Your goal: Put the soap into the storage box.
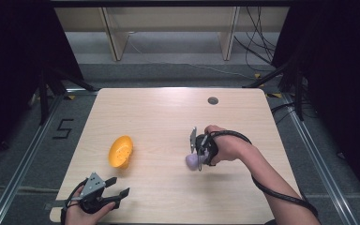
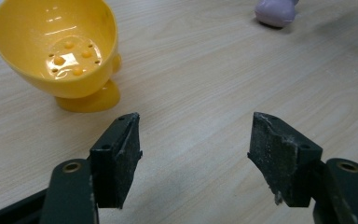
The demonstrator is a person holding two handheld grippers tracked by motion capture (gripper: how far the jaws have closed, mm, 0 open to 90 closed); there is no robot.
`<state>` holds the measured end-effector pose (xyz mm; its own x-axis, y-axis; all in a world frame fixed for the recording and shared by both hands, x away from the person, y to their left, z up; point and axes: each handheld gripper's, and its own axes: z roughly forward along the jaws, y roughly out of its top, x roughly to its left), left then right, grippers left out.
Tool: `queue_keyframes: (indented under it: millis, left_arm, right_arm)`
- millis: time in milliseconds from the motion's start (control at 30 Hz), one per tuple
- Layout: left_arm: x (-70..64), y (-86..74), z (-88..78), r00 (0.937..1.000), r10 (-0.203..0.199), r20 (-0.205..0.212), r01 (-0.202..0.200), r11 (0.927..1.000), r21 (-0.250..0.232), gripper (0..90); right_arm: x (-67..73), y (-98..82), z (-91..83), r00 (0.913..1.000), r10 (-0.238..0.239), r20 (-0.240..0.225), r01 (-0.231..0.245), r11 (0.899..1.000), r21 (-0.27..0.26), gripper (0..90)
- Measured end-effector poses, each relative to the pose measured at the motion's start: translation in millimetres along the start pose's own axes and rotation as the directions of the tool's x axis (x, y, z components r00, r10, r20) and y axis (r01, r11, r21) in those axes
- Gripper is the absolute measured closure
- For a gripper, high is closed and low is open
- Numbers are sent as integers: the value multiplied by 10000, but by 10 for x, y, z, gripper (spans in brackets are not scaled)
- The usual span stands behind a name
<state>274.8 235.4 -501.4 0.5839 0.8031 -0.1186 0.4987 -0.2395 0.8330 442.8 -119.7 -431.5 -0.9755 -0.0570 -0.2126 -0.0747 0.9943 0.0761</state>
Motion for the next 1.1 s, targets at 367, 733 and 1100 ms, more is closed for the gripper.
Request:
queue_keyframes:
  millis: [367, 733, 1100]
  left_arm:
    - [11, -2, 15, 9999, 44, 95, -44, 10000, 1, 330]
    - [7, 4, 25, 9998, 132, 136, -134, 9999, 101, 330]
    - [6, 3, 27, 9998, 142, 139, -144, 9998, 118, 330]
  right_arm:
    - [-16, 160, 136, 9985, -292, -472, 298, 9995, 121, 353]
    - [-33, 204, 269, 9970, -503, -585, 550, 9951, 820, 350]
    - [-56, 238, 348, 9953, -547, -793, 622, 9935, 954, 346]
